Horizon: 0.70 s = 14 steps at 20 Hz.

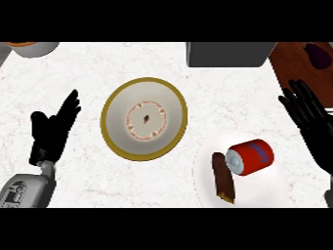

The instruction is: Pick the can from the plate and place it in the bowl

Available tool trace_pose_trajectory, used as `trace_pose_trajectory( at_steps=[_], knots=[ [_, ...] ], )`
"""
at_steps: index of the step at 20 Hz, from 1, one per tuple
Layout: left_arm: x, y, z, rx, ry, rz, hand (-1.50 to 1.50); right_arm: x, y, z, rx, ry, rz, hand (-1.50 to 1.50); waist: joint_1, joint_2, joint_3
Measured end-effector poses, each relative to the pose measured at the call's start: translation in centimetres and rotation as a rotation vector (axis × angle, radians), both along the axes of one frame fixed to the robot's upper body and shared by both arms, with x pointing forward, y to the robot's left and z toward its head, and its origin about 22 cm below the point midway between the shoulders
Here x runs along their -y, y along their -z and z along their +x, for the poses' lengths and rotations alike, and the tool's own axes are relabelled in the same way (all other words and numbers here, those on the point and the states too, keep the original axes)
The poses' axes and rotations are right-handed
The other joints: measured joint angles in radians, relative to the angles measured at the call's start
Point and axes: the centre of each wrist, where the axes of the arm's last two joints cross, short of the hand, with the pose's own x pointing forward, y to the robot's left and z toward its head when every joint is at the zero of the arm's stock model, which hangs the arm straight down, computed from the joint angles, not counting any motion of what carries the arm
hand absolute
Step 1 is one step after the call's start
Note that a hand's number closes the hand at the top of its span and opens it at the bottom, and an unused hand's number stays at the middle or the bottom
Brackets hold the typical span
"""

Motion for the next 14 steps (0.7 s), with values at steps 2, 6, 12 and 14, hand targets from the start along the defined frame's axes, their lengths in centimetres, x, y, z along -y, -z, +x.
trace_pose_trajectory(
  at_steps=[2,6,12,14],
  knots=[
    [-0.2,-0.8,0.5,0.049,-0.001,-0.002,0.0,-1.9,0.6,-0.3,-0.002,-0.087,-0.087,-1.5,0.009,0.005,-0.004],
    [-0.1,-4.1,1.8,0.222,0.021,-0.001,0.0,-5.7,1.4,-1.0,-0.029,-0.38,-0.396,-1.5,0.085,0.005,-0.014],
    [-0.7,-5.6,2.3,0.314,0.002,-0.028,0.0,-8.0,-2.0,-1.3,0.301,-0.497,-0.956,-1.5,0.083,-0.026,-0.02],
    [-1.2,-6.0,2.2,0.338,-0.015,-0.037,0.0,-9.2,-1.6,-2.4,0.399,-0.543,-1.095,-1.5,0.071,-0.024,-0.018]
  ],
)
